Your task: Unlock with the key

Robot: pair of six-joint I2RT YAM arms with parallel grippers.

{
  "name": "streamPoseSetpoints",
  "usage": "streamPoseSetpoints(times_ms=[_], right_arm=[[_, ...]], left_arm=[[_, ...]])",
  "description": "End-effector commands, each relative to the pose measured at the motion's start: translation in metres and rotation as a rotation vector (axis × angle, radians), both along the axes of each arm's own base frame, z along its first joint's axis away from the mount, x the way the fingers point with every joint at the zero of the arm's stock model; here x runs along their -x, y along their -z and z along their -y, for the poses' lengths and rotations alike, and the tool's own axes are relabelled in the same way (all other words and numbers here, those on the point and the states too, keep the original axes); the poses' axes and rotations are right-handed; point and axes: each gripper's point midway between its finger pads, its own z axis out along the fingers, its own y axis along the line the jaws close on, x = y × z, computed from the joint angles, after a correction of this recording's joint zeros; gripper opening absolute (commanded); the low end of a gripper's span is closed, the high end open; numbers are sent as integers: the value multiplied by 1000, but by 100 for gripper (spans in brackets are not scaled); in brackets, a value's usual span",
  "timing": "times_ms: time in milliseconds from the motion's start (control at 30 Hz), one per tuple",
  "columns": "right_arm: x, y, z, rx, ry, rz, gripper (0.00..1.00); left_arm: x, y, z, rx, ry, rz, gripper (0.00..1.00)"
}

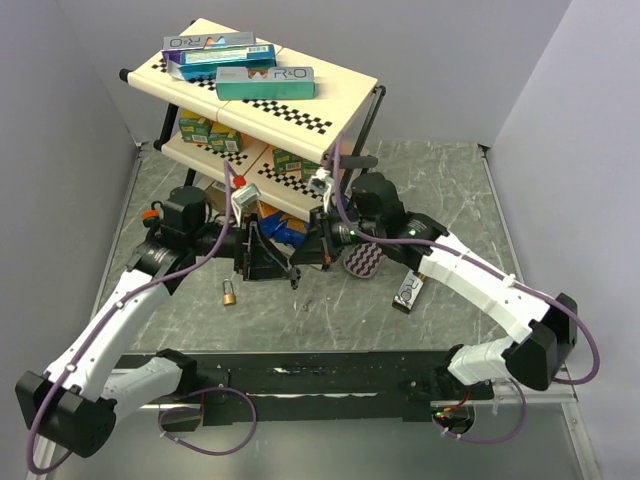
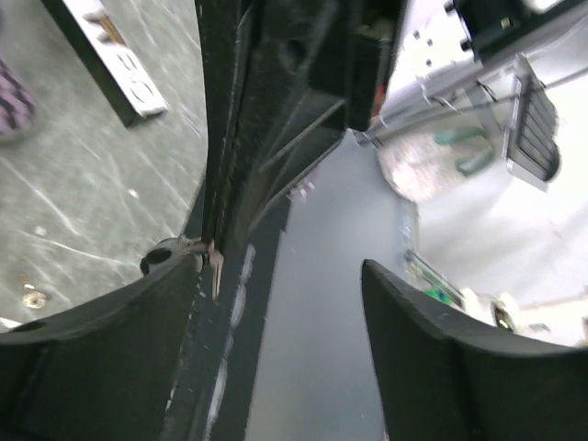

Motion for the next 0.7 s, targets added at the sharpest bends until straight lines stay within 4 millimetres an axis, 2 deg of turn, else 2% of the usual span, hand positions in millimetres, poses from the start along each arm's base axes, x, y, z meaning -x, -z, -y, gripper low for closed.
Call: streamPoseSetpoints(times_ms=[0,167,300,500,667], right_arm=[[-5,-37,8,-140,86,55,0],[-6,-48,12,-182,118,83,0],[-7,-54,14,-232,156,81,0],[-14,-73,14,-341,222,88,0],[-17,-79,16,-366,252,97,0]], left_arm=[[-9,-26,-9,58,-100,127,79],[-27,-39,-15,109,-233,144,80],[-29,-54,-13,183,-247,156,77],[-27,-55,-10,207,-219,129,71],[-24,-53,-9,210,-195,117,63]])
